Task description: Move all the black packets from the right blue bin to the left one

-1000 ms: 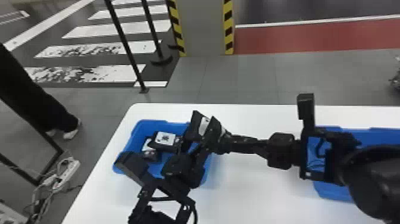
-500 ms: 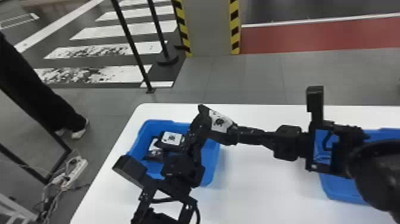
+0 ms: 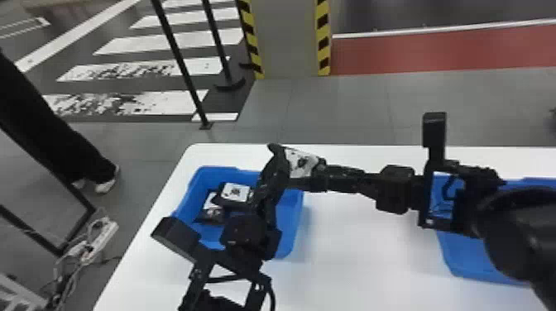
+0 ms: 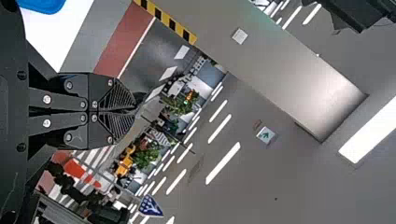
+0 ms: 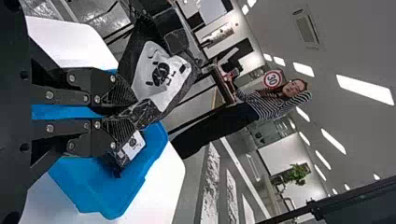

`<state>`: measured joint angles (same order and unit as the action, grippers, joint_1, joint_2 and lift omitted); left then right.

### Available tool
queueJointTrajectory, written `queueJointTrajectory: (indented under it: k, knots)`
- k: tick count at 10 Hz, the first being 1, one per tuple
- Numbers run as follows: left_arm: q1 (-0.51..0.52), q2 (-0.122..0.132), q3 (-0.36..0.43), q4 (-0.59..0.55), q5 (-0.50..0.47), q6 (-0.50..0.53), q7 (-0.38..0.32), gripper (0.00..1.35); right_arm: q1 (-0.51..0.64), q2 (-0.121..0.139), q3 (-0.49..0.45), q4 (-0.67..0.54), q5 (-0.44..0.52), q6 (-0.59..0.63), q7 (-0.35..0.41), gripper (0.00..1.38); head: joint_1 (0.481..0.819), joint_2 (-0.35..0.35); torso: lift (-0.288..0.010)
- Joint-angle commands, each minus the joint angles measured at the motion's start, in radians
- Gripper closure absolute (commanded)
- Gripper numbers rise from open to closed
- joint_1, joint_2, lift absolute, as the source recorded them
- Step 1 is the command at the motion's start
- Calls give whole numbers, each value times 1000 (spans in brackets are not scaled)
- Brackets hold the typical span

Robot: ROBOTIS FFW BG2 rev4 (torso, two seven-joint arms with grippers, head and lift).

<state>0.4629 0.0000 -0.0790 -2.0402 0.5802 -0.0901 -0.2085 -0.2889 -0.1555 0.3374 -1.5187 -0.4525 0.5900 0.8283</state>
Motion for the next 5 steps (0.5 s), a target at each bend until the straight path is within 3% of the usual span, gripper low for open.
queueJointTrajectory:
  k: [1,2,5]
  knots:
    - [-2,-3,8,12,-10,-28,3,1220,-8,2,-1,33,-5,-45,3,334,695,246,-110]
    - [-4,-3,21,22,-13,-52,4,1220,-6,2,-8,50,-12,-84,12,16,695,248,-110]
    - [-36,-3,81,98,-95,-77,20,1220,80,1,-129,-4,40,-109,32,242,695,253,-110]
